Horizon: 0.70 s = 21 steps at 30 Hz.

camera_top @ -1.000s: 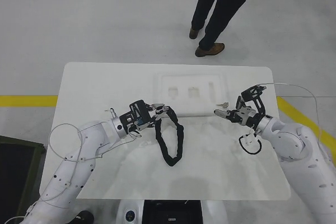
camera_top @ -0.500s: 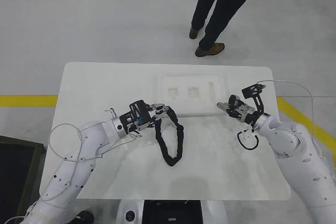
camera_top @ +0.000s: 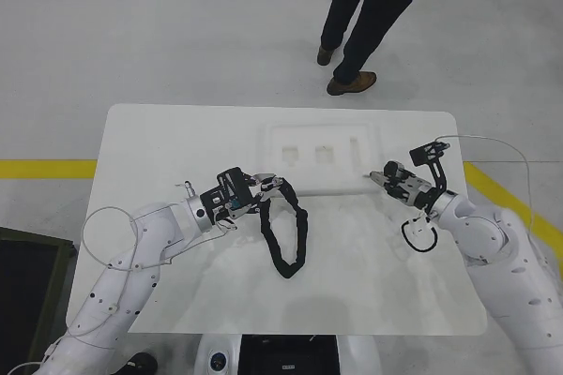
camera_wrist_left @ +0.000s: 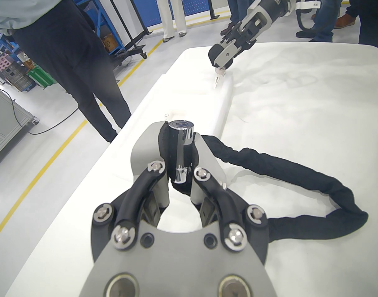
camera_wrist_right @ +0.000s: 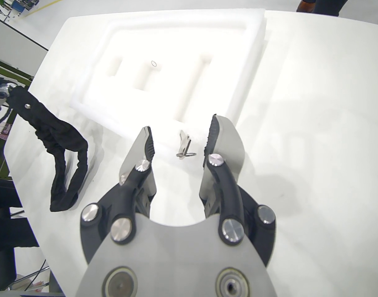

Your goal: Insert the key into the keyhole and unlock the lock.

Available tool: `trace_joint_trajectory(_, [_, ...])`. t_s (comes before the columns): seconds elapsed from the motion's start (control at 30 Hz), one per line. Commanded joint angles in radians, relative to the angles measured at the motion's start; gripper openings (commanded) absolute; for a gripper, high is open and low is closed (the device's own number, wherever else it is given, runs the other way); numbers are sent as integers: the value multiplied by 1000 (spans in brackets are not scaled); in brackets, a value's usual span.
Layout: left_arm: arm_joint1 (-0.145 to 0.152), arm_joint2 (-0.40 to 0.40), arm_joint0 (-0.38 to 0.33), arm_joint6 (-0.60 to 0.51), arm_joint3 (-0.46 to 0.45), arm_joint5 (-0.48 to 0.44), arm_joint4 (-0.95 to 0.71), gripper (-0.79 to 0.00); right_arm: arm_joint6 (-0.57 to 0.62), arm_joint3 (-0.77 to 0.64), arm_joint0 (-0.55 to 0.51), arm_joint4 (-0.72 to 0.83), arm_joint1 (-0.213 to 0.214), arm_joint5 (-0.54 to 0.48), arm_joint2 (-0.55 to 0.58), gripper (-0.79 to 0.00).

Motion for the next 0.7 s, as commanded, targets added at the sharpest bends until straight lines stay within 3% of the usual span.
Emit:
trace_joint_trajectory(0.0, [0,0,0,0,0,0,0,-785,2,1,-4,3,0,0,3,-483])
trace_joint_trajectory(0.3, [0,0,0,0,0,0,0,-785,10,12,-3,28,-5,-3,-4,-483])
trace_joint_trajectory(0.47, [0,0,0,0,0,0,0,-785,7,18,1,31,-7,-6,-7,-668])
trace_joint_trajectory(0.67, [0,0,0,0,0,0,0,-785,8,19,5,33,-9,-9,-5,-748])
